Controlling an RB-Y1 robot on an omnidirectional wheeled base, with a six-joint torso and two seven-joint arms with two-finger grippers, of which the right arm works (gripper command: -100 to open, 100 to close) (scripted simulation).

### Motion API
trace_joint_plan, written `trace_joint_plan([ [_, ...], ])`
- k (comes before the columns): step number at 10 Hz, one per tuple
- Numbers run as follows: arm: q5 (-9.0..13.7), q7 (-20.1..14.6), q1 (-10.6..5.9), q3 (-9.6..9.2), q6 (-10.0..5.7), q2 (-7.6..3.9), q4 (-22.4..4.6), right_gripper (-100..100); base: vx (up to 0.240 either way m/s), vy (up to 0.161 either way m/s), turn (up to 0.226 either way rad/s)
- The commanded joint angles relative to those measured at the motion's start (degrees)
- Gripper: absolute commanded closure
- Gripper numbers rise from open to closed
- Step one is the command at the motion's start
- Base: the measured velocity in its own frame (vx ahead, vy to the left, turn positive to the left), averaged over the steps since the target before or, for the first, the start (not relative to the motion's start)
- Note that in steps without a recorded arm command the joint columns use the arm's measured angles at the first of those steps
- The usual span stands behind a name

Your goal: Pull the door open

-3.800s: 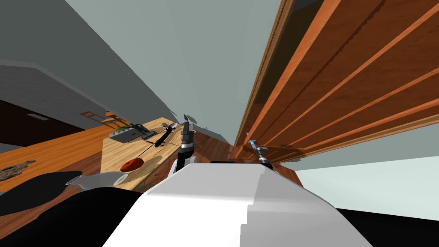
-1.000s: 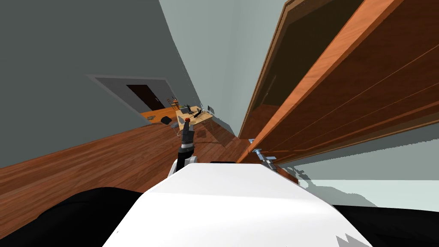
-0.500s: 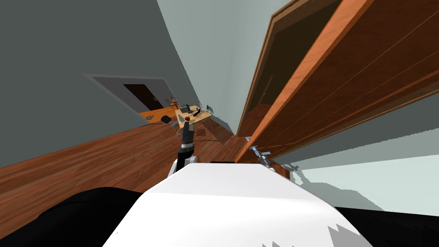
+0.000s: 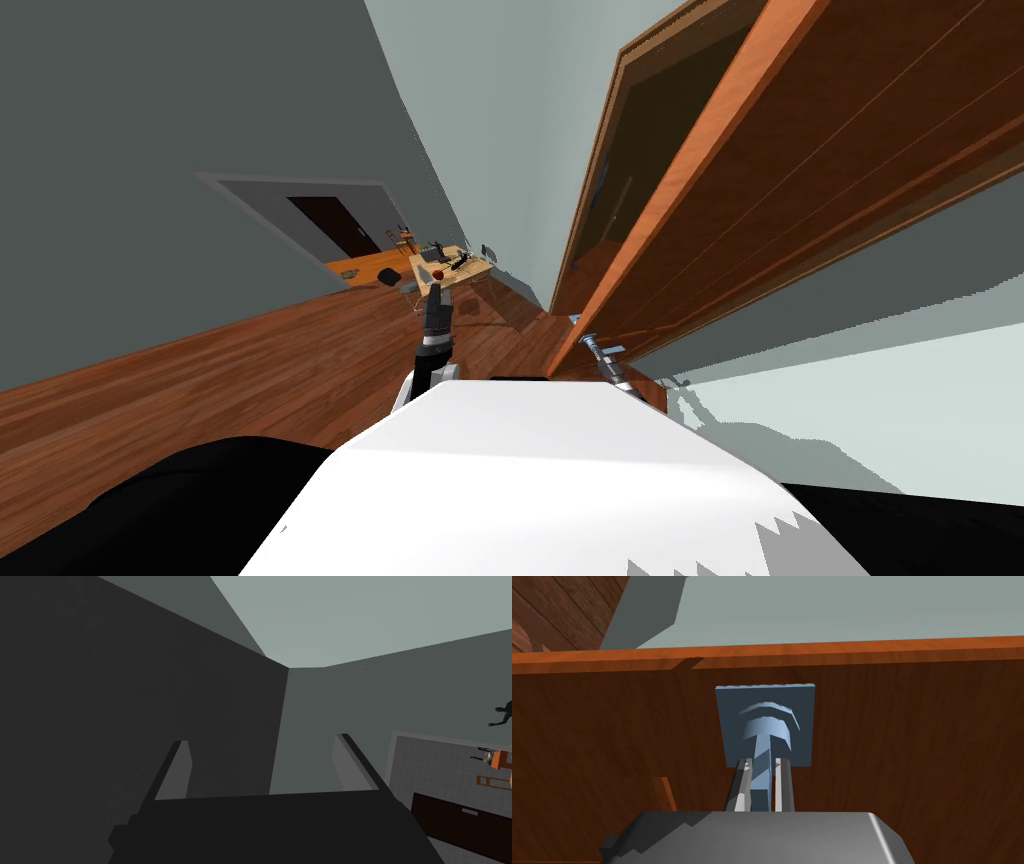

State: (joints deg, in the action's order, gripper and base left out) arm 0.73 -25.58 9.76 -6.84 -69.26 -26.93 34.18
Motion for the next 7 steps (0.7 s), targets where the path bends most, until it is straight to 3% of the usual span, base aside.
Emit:
trace_joint_plan([
  [1, -1.4, 0.01, -1.36, -1.41, 0.74, 1.14, -0.28, 100, -0.17, -0.058, -0.021],
  [3, -1.4, 0.01, -1.36, -1.41, 0.74, 1.14, -0.28, 100, -0.092, -0.044, -0.004],
  [4, -2.52, 0.11, -2.97, -2.24, 2.78, 1.76, 0.86, 100, -0.154, -0.078, -0.069],
  [7, -3.85, 0.23, -4.87, -3.21, 5.2, 2.49, 2.2, 100, -0.189, -0.094, -0.016],
])
